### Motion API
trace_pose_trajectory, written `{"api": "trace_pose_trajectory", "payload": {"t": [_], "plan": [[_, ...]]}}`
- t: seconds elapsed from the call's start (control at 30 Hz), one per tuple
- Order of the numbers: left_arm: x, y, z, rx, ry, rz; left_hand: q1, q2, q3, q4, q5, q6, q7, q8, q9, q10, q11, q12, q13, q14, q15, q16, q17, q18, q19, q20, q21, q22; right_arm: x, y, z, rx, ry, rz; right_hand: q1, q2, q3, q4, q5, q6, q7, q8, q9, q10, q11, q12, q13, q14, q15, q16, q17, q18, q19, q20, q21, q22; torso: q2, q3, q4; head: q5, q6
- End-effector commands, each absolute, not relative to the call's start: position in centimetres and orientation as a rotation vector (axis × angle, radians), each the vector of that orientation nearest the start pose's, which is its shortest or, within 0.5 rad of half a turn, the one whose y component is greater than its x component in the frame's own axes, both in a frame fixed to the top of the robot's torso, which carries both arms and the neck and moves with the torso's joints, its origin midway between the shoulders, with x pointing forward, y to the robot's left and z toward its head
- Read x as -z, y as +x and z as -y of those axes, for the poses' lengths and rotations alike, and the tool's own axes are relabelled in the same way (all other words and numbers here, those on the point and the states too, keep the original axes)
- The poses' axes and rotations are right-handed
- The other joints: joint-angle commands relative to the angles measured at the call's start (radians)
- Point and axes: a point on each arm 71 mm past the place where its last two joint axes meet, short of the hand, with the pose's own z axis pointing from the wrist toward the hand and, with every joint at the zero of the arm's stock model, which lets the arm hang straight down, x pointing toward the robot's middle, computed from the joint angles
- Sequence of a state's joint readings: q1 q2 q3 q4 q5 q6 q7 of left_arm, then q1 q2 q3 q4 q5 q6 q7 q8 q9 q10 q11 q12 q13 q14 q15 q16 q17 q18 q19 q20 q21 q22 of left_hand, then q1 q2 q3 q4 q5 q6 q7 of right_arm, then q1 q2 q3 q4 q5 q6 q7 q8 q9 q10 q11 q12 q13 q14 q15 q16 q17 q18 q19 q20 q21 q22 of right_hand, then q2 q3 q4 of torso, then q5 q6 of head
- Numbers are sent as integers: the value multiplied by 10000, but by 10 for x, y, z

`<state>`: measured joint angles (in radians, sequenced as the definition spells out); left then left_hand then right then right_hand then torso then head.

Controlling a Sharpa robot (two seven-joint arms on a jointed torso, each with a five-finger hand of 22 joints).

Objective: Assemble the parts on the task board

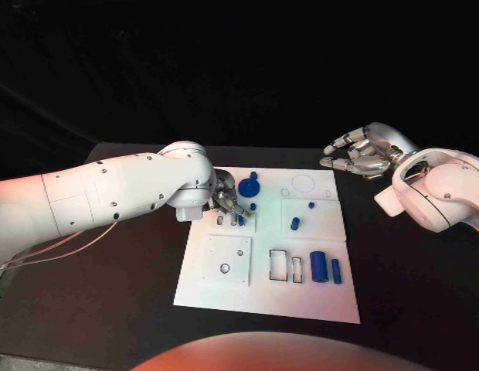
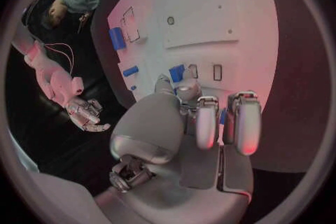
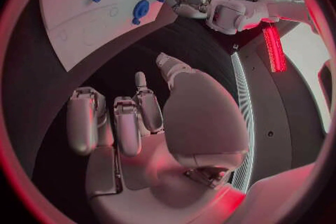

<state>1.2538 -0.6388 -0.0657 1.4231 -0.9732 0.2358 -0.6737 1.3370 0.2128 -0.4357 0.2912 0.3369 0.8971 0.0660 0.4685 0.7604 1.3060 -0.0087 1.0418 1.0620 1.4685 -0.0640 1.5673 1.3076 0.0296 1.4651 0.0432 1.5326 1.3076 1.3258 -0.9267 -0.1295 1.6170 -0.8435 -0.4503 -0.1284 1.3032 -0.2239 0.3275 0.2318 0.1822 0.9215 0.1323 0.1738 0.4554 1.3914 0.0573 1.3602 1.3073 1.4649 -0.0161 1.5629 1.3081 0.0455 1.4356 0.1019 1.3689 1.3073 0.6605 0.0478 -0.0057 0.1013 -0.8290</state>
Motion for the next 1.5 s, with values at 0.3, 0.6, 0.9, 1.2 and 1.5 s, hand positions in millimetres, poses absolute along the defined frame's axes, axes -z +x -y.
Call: {"api": "trace_pose_trajectory", "payload": {"t": [0.3, 0.6, 0.9, 1.2, 1.5], "plan": [[224, 486, -145, 3636, -1286, -25140, 335, 119, -202, -27, 182, 12, -81, -15, 74, -13, -63, 90, 66, 1023, -60, 35, 2632, -174, 712, 6, 101, 2135, 158, 483, 228, -8312, 4504, -17090, 3, -23, 71, 9, 60, -35, 42, 70, 15, -52, 1, -49, 379, 947, 87, -61, 2279, 97, -85, 6, -23, 1524, -7, -2, 8, -19, -47], [224, 486, -143, 3807, -1369, -25200, 1552, 445, 159, -95, -110, -16, -175, -90, 185, -10, -150, 98, 143, 1023, -137, 35, 2632, -192, 759, -71, 143, 2222, 159, 483, 228, -8302, 4505, -17119, 3, -21, 81, 13, 75, -28, 39, 77, 20, -49, -1, -47, 381, 942, 86, -67, 2263, 101, -96, 5, -40, 1516, -3, -2, 9, -21, -57], [224, 487, -144, 3972, -1673, -25121, 2804, 446, 1045, -34, -779, -48, -259, -150, 313, -30, -236, 18, 170, 1023, -215, 35, 2632, -207, 795, -156, 174, 2290, 160, 483, 229, -8289, 4507, -17166, 5, -25, 101, 19, 126, -23, 37, 88, 28, -50, -5, -51, 375, 939, 83, -71, 2256, 105, -105, 4, -59, 1508, -7, 6, 11, -6, -77], [224, 487, -148, 4325, -2281, -25037, 3160, -290, 2077, 27, 558, -8, -302, -9, 557, 61, -275, 49, 286, 1023, -248, 35, 2632, -217, 823, -197, 196, 2339, 161, 483, 229, -8279, 4509, -17238, 3, -33, 113, 24, 167, -23, 35, 94, 34, -48, -7, -51, 374, 937, 80, -74, 2250, 107, -109, 3, -71, 1504, -9, 5, 3, 13, -77], [222, 486, -155, 5113, -3617, -24895, -1597, -4373, 12196, -1699, 2231, 113, -283, 1232, 2151, 631, -250, 424, 716, 1023, -208, 35, 2632, -208, 806, -168, 164, 2347, 163, 483, 230, -8241, 4532, -17296, -6, -44, 119, 32, 202, -25, 34, 98, 37, -49, -8, -54, 370, 933, 79, -79, 2238, 112, -124, 1, -95, 1492, -11, 14, 15, 22, -61]]}}
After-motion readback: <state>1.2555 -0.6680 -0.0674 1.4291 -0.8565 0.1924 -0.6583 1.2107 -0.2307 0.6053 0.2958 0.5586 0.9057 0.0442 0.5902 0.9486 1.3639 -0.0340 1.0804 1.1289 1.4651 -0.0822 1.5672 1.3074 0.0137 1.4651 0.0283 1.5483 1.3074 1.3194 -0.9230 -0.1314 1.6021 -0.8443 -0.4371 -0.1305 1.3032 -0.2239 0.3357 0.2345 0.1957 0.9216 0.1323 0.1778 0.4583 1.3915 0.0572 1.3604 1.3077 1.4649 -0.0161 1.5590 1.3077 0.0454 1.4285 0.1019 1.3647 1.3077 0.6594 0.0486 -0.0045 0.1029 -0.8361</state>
